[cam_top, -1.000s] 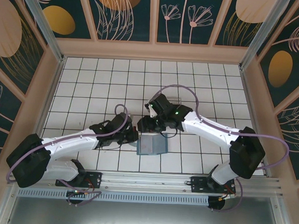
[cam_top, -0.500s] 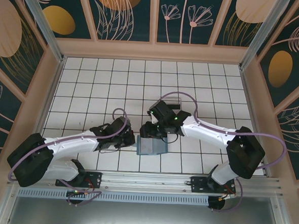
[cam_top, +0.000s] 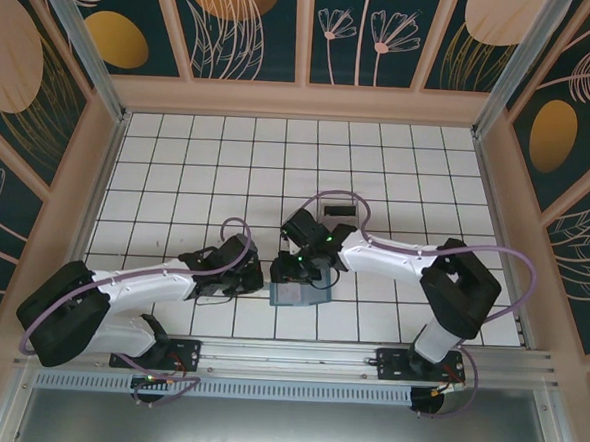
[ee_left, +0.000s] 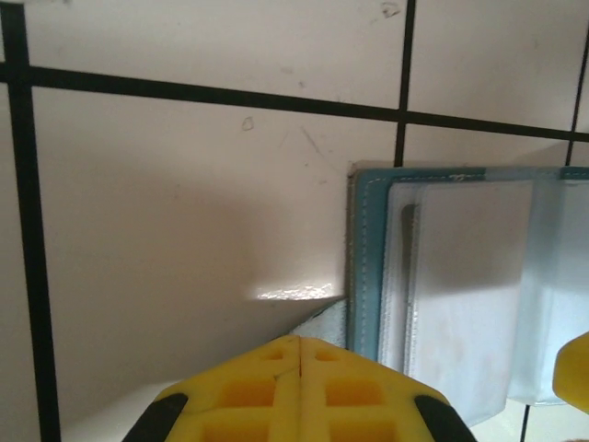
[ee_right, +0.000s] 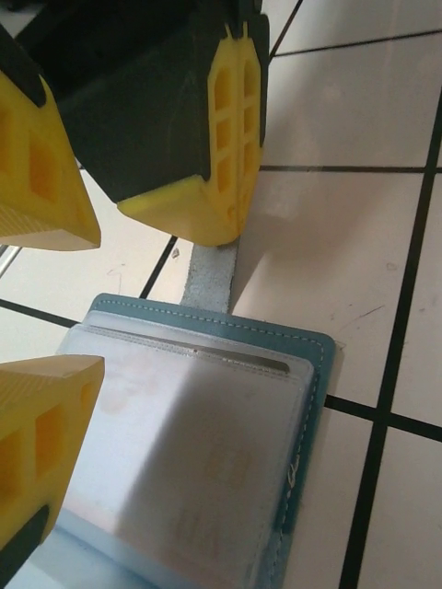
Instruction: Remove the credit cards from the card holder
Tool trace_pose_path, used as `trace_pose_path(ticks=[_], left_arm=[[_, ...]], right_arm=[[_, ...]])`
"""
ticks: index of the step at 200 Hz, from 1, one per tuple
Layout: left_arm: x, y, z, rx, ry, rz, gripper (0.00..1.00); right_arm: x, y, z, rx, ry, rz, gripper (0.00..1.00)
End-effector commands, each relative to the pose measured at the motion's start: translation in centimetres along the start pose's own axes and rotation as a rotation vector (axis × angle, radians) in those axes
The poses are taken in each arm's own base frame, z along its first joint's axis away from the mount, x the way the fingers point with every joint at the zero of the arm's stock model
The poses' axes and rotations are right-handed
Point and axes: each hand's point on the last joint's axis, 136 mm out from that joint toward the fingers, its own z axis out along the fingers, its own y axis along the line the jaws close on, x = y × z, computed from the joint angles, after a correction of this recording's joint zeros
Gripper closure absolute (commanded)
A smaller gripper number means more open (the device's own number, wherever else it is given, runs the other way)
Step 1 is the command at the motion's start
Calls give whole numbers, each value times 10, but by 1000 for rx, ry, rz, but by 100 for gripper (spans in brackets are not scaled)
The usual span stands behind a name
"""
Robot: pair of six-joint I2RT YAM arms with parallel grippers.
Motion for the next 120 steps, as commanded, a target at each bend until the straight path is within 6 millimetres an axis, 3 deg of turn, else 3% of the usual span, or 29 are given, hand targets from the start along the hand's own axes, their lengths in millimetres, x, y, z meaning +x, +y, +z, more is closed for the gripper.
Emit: trace_pose_path(ticks=[1, 120], left_arm=[[5, 7, 3, -19, 11, -12, 99], [13, 13, 9, -32, 45, -6, 100]], right_arm=[[-7, 14, 4, -24, -18, -1, 66], [0, -7, 34, 42, 33, 23, 71]])
